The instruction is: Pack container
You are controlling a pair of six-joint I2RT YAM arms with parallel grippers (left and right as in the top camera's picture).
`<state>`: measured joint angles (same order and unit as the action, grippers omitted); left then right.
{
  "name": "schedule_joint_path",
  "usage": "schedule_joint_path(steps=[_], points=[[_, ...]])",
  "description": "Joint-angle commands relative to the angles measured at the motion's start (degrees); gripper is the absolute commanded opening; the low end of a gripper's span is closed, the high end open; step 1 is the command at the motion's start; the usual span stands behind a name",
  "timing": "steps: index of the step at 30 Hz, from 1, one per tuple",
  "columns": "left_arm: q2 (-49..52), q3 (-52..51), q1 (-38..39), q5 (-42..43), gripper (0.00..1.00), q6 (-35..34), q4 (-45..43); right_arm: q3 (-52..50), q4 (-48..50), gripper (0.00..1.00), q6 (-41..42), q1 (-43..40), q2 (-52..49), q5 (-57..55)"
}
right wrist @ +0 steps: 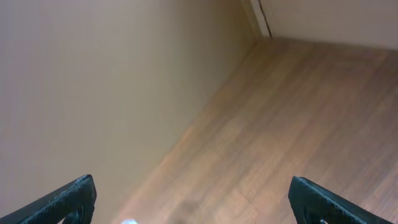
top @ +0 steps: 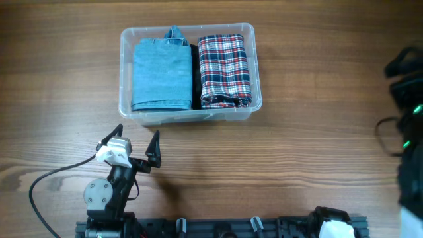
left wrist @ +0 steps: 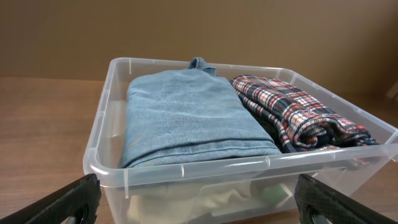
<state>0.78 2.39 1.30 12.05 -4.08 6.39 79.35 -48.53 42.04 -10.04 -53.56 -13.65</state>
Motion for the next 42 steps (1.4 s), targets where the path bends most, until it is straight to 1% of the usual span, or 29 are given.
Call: schedule_joint_path(steps=[1,3,10,13,17,21,27,32,35,42], points=[[-0.6,-0.6,-0.6,0.1,1.0,0.7,-0.2,-11.9,4.5,1.0,0.0,3.6,6.7,-4.3],[-0.6,-0.6,-0.6,0.1,1.0,0.7,-0.2,-20.1,9.4,1.0,-0.9,5.7,11.0,-5.1],[-0.6,-0.6,-0.6,0.1,1.0,0.7,-0.2,-45.7,27.7,1.0,-8.5,11.6,24.9,-3.3],[-0.6,-0.6,-0.6,0.1,1.0,0.7,-0.2,-54.7,34.6,1.0,-12.1,12.0,30.7,0.0],[-0.6,-0.6,-0.6,0.1,1.0,0.7,-0.2,-63.3,41.9,1.0,-17.6,12.0,37.5,4.0],[-0.6,-0.6,-0.6,0.1,1.0,0.7,-0.2,-68.2,43.6,1.0,-22.3,12.0,43.7,6.1],[-0.6,-0.6,-0.6,0.1,1.0,0.7,-0.2,-72.4,43.8,1.0,-22.6,12.0,49.2,6.5],[-0.6,-0.6,-0.6,0.1,1.0,0.7,-0.2,-73.7,43.8,1.0,-24.2,11.5,51.7,7.8],[-0.6,-0.6,-0.6,0.1,1.0,0.7,-0.2,-74.8,43.8,1.0,-25.0,9.5,53.4,9.1],[-0.6,-0.6,-0.6,0.1,1.0,0.7,-0.2,-77.2,45.1,1.0,-26.0,6.8,53.4,11.5]])
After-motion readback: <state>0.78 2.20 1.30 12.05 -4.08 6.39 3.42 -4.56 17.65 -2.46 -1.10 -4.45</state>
